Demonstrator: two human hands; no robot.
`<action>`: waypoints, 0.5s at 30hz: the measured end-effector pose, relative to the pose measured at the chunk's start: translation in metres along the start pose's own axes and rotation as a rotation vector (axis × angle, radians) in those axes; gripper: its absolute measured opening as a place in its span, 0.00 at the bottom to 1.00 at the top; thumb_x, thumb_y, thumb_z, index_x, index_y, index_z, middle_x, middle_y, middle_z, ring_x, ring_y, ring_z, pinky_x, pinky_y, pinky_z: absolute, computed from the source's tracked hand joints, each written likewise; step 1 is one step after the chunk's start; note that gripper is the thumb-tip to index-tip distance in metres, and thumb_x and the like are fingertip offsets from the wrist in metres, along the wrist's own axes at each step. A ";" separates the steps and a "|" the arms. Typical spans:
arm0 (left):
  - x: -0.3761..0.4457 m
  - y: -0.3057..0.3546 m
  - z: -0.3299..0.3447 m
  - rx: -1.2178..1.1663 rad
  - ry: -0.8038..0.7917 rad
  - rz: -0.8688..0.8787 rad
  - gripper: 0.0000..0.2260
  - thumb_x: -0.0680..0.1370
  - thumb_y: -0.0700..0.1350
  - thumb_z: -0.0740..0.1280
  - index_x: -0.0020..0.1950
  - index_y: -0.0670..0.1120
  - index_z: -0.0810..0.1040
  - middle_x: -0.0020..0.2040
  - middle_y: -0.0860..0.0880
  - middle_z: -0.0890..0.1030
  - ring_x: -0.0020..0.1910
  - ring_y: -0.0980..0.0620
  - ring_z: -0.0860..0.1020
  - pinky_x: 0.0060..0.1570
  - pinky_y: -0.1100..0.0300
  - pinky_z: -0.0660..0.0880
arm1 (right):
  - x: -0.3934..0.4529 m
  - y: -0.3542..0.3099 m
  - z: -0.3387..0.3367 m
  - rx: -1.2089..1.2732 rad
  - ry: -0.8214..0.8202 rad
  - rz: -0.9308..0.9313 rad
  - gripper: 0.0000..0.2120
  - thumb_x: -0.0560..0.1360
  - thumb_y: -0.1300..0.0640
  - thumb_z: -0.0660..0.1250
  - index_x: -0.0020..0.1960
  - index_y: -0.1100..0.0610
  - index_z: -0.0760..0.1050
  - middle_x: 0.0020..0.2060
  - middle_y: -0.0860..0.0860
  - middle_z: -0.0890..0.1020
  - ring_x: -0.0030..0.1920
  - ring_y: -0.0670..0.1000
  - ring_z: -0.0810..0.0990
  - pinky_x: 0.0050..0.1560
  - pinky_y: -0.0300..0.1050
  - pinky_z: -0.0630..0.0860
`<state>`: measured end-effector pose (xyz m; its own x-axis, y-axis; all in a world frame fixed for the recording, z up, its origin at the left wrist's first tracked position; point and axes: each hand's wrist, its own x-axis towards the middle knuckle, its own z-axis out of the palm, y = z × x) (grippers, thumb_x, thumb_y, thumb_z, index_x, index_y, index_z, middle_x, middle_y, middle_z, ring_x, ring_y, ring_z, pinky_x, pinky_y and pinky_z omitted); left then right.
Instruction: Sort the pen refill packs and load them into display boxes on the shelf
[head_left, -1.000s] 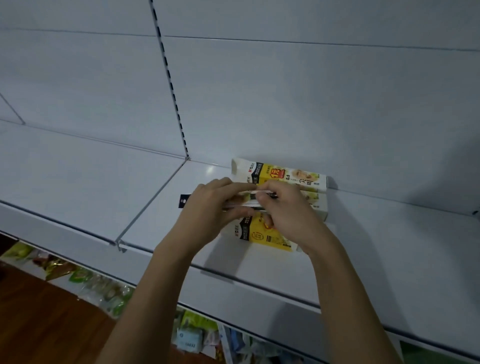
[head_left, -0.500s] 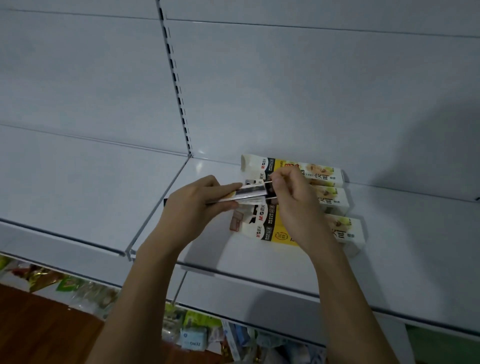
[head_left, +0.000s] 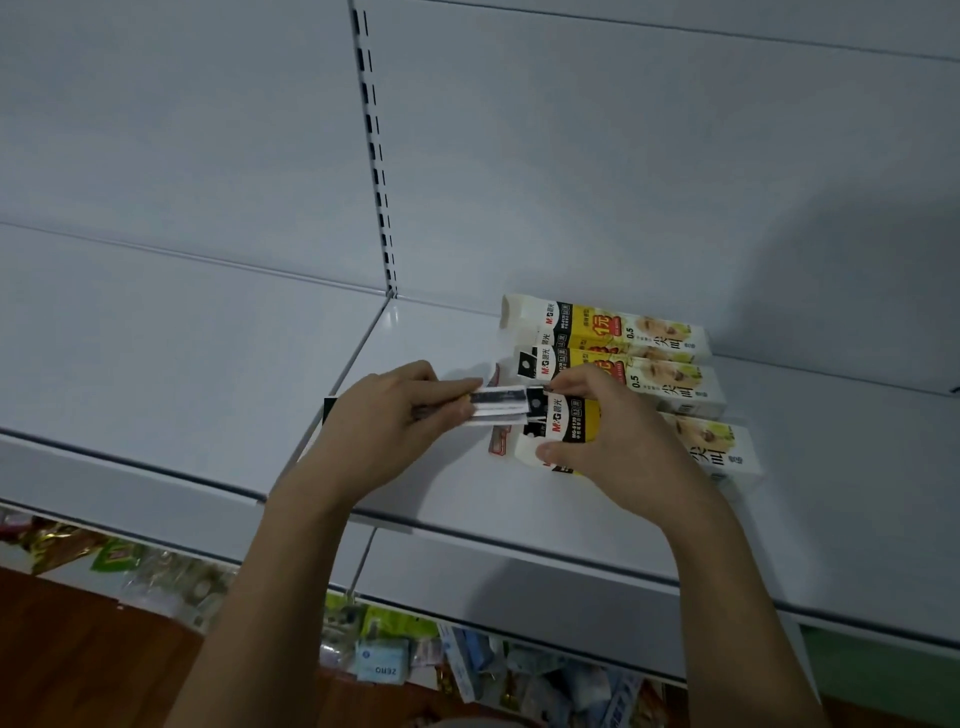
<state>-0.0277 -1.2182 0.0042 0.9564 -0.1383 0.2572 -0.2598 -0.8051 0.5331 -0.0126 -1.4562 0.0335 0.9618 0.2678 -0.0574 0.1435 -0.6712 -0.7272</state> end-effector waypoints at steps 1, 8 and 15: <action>0.001 0.002 0.001 0.009 -0.031 0.000 0.15 0.79 0.60 0.61 0.65 0.64 0.76 0.41 0.55 0.75 0.40 0.56 0.76 0.36 0.61 0.69 | 0.000 0.000 0.000 0.003 0.001 0.005 0.27 0.68 0.57 0.79 0.59 0.41 0.70 0.57 0.38 0.76 0.50 0.38 0.77 0.34 0.27 0.72; 0.025 0.020 -0.002 0.190 -0.210 -0.013 0.13 0.80 0.58 0.62 0.64 0.65 0.76 0.41 0.56 0.73 0.44 0.56 0.74 0.38 0.61 0.68 | 0.001 -0.002 -0.002 0.010 -0.018 0.008 0.26 0.68 0.57 0.79 0.57 0.41 0.70 0.57 0.38 0.76 0.50 0.39 0.77 0.37 0.29 0.73; 0.034 0.029 0.000 0.213 -0.292 -0.047 0.12 0.80 0.57 0.63 0.62 0.66 0.78 0.40 0.61 0.73 0.45 0.57 0.74 0.38 0.60 0.68 | 0.003 -0.002 -0.003 0.008 -0.055 -0.016 0.26 0.68 0.57 0.79 0.57 0.42 0.70 0.55 0.38 0.76 0.49 0.37 0.77 0.36 0.28 0.74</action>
<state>-0.0024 -1.2467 0.0283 0.9723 -0.2328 -0.0211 -0.2108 -0.9125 0.3506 -0.0092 -1.4560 0.0370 0.9452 0.3156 -0.0832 0.1562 -0.6611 -0.7338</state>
